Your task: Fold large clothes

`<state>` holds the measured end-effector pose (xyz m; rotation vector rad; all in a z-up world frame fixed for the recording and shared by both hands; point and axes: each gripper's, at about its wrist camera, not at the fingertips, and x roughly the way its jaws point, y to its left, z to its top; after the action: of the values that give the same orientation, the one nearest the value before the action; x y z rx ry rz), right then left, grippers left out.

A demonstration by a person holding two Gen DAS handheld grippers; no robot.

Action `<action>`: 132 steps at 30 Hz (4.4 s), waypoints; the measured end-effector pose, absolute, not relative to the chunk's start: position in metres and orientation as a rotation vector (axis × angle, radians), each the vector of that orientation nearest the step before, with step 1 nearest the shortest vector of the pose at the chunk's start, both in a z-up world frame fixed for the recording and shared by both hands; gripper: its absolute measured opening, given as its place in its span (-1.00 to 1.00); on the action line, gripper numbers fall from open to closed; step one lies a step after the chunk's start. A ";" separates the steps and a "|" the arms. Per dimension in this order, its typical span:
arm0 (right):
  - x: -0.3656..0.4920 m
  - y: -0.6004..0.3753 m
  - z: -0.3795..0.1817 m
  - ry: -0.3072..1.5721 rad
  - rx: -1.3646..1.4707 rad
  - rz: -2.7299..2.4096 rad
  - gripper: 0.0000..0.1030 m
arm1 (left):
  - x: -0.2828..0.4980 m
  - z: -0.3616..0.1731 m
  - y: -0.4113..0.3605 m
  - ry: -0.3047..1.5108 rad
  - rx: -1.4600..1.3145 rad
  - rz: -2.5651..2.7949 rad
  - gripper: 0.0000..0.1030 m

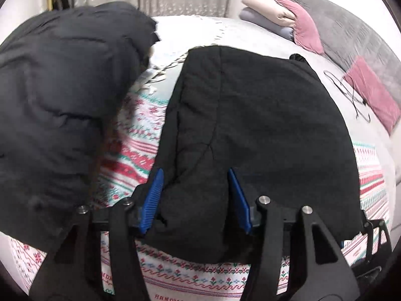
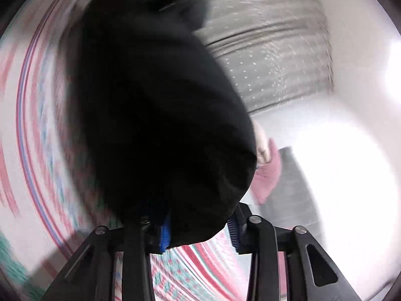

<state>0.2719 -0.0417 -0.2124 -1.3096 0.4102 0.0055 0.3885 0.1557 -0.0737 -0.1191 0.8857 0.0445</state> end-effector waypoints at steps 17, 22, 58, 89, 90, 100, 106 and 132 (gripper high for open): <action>0.314 -0.071 -0.060 0.765 -0.694 0.400 -0.07 | 0.375 -0.085 0.167 0.865 -0.176 -0.026 0.10; 0.359 -0.071 -0.018 0.793 -0.330 0.472 -0.57 | 0.377 -0.084 0.164 0.871 -0.163 -0.016 0.10; 0.452 -0.120 -0.045 0.958 -0.004 0.434 -0.61 | 0.380 -0.091 0.154 0.856 -0.084 -0.047 -0.06; 0.545 -0.086 -0.150 1.072 -0.036 0.293 -0.65 | 0.551 -0.069 0.103 0.978 0.013 -0.004 -0.27; 0.544 -0.087 -0.150 1.066 -0.033 0.299 -0.65 | 0.555 -0.077 0.106 0.979 0.005 0.001 -0.31; 0.541 -0.074 -0.137 1.059 -0.091 0.306 -0.63 | 0.546 -0.096 0.115 0.924 -0.054 0.012 -0.35; 0.463 -0.072 -0.089 1.063 -0.106 0.428 -0.61 | 0.545 -0.098 0.121 0.907 -0.093 -0.007 -0.35; 0.375 -0.067 -0.135 1.058 -0.045 0.403 -0.49 | 0.381 -0.076 0.131 0.914 -0.044 -0.086 0.06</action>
<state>0.3750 -0.0670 -0.1346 -0.0447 1.0584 0.4026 0.3805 0.1311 -0.0764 -0.0443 0.9140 -0.0862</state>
